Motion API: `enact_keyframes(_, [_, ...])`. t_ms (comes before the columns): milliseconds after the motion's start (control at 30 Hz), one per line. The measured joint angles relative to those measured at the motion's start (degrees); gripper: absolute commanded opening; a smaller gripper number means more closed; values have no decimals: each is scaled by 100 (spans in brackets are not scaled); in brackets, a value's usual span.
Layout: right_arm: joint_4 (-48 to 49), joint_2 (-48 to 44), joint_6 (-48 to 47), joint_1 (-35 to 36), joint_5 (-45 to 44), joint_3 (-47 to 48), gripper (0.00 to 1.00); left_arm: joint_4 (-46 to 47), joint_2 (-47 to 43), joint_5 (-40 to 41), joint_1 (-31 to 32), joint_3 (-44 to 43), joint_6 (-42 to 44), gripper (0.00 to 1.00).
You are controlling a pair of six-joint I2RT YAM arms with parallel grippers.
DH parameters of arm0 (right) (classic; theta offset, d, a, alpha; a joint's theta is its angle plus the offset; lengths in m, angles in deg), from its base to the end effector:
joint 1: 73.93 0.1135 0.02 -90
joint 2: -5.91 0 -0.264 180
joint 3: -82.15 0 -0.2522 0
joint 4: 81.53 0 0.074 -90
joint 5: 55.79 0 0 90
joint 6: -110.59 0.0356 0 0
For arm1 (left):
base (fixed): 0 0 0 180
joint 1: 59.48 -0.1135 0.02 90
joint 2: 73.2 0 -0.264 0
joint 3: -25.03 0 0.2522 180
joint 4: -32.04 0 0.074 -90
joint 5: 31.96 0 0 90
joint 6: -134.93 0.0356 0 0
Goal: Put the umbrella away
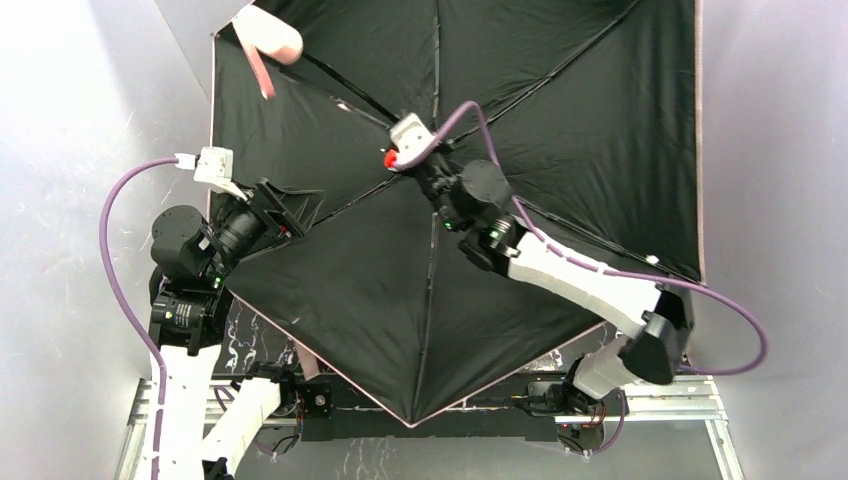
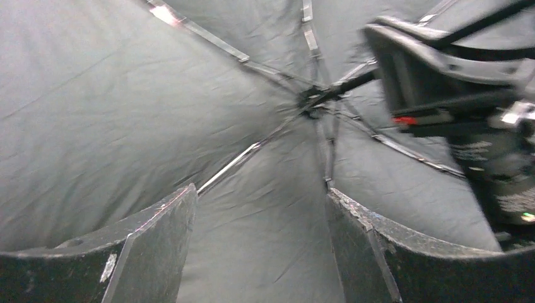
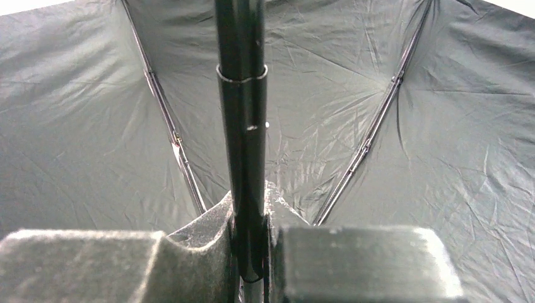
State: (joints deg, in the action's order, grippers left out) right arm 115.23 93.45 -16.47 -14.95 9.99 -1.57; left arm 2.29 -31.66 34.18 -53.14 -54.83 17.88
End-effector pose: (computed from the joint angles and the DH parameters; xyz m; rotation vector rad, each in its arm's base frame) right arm 0.1950 0.2959 0.4614 -0.5705 1.0191 0.1003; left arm 0.1233 -0.0282 0.4608 0.0888 1.4775 -0.7708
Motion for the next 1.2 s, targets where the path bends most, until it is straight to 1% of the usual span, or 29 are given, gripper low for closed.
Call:
enact_keyframes(133, [269, -866, -828, 2, -61, -680, 0, -535, 245, 354, 4, -306, 20, 70])
enact_keyframes(300, [31, -1808, -1987, 2, 2, -1364, 0, -1049, 741, 824, 7, -774, 50, 72])
enact_keyframes(400, [-321, -2308, -2623, 2, 118, -1661, 0, -1172, 1049, 765, 15, -957, 42, 72])
enact_keyframes(500, [-496, -2638, -3338, 2, 219, -1934, 0, -1198, 1460, 455, 26, -1276, 39, 72])
enact_keyframes(600, [-535, -2778, -4052, 2, 238, -2286, 0, -1241, 1943, 39, 66, -1648, 83, 72])
enact_keyframes(733, [-776, -2693, -4802, 2, 225, -2680, 0, -1419, 2352, -258, 240, -1843, 293, 79])
enact_keyframes(900, [-894, -2590, -5329, 2, 164, -2865, 0, -1884, 2616, -352, 774, -2218, 721, 84])
enact_keyframes(1067, [-859, -2594, -5676, 2, 168, -2874, 0, -1985, 2662, -625, 1285, -2463, 1019, 89])
enact_keyframes(1200, [-815, -2594, -5945, 2, 166, -2874, 0, -2061, 2651, -885, 1644, -2481, 1147, 89])
